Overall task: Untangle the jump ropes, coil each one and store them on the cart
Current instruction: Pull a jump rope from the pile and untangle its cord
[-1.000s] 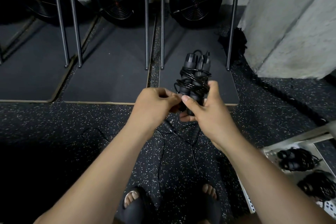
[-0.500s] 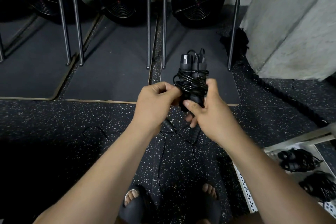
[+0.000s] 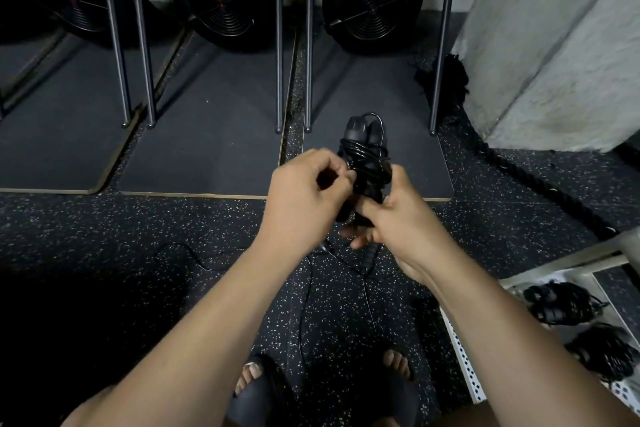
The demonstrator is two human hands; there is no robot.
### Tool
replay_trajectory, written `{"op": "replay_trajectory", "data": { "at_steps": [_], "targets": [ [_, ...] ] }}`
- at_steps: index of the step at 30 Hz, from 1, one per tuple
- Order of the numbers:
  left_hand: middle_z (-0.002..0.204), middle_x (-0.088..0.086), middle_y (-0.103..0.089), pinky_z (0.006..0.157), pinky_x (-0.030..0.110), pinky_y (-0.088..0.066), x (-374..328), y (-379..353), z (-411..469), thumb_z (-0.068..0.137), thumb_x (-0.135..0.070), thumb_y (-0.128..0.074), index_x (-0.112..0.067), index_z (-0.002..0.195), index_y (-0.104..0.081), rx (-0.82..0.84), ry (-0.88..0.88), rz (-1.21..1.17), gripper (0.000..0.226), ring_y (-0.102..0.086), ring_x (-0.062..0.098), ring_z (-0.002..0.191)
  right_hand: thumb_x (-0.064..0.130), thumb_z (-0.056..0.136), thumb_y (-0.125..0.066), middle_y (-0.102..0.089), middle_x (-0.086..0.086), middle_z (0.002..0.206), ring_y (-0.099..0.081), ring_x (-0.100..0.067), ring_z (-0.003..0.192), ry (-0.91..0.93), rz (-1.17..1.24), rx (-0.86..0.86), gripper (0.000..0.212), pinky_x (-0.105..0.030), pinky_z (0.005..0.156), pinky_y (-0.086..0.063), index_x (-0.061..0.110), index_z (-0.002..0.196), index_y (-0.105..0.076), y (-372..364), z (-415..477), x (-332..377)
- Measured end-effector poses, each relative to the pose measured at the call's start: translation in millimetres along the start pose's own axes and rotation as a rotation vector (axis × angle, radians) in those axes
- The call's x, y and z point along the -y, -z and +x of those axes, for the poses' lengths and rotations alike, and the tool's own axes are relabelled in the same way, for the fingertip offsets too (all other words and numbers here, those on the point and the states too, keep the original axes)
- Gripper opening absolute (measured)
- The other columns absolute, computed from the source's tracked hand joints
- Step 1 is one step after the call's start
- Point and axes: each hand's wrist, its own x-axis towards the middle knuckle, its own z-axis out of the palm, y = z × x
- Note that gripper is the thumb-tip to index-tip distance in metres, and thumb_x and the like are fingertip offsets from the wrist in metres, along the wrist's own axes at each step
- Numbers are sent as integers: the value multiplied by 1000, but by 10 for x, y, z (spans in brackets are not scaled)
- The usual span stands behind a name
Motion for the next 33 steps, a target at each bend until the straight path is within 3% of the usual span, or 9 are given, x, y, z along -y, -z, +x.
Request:
{"op": "replay_trajectory", "data": {
  "at_steps": [4,11,15,18,20,23,27,31,33],
  "targets": [
    [81,-9,-66,71,35,-52,24,-66,-9,96,-22,-75,-21,83,-68,19,-38,-32,15,-61,13,75,12,106,-65,-77,-8,99,-79,-31,69,49,-112,-64,30,-46,58,-63,27,124,-47,-2,12,-60],
    [65,-16,-62,67,28,-41,146,111,117,98,-21,-76,-15,83,-71,-112,263,-280,16,-51,2,60,1,108,-57,-67,-26,117,-72,-33,70,-6,130,128,27,-34,51,-55,7,131,-45,-10,-131,116],
    [74,-11,-68,65,31,-46,87,117,91,98,-23,-76,-17,87,-69,-25,147,-202,15,-57,12,63,4,109,-54,-73,-19,109,-72,-34,69,-72,151,141,23,-32,49,-53,8,130,-45,-36,-140,116],
    [84,-6,-70,76,39,-55,28,113,91,94,-31,-82,-24,85,-68,102,53,-104,18,-65,18,76,7,109,-54,-78,-16,96,-72,-33,67,-96,143,130,19,-34,49,-53,10,126,-45,-61,-139,76],
    [89,0,-71,83,48,-58,42,122,103,88,-32,-88,-24,87,-66,99,90,-154,23,-66,16,82,7,108,-55,-79,-12,90,-71,-32,67,-83,127,133,20,-34,51,-52,9,127,-47,-67,-139,54],
    [103,1,-72,96,52,-58,88,186,117,79,-32,-95,-22,107,-61,102,222,-301,45,-69,14,92,8,106,-57,-78,-14,94,-73,-32,72,-78,107,144,25,-35,57,-54,9,129,-48,-62,-157,83],
    [126,-6,-73,110,45,-54,66,184,106,80,-47,-91,-37,133,-58,219,369,-453,63,-74,11,111,16,107,-57,-76,-13,100,-71,-24,75,-67,-50,131,23,-44,74,-58,21,128,-48,-46,-159,104],
    [108,-7,-81,108,51,-55,3,116,113,83,-65,-79,-30,113,-74,97,447,-424,47,-77,15,106,31,104,-59,-74,6,107,-71,-15,92,53,-510,131,29,-41,86,-56,39,127,-44,-47,-184,110],
    [100,-7,-82,105,48,-56,-13,148,132,85,-71,-74,-25,104,-78,30,509,-382,49,-78,15,101,37,105,-63,-71,15,117,-67,-5,107,77,-542,204,42,-34,96,-51,44,139,-39,-22,-206,123]
  ]
}}
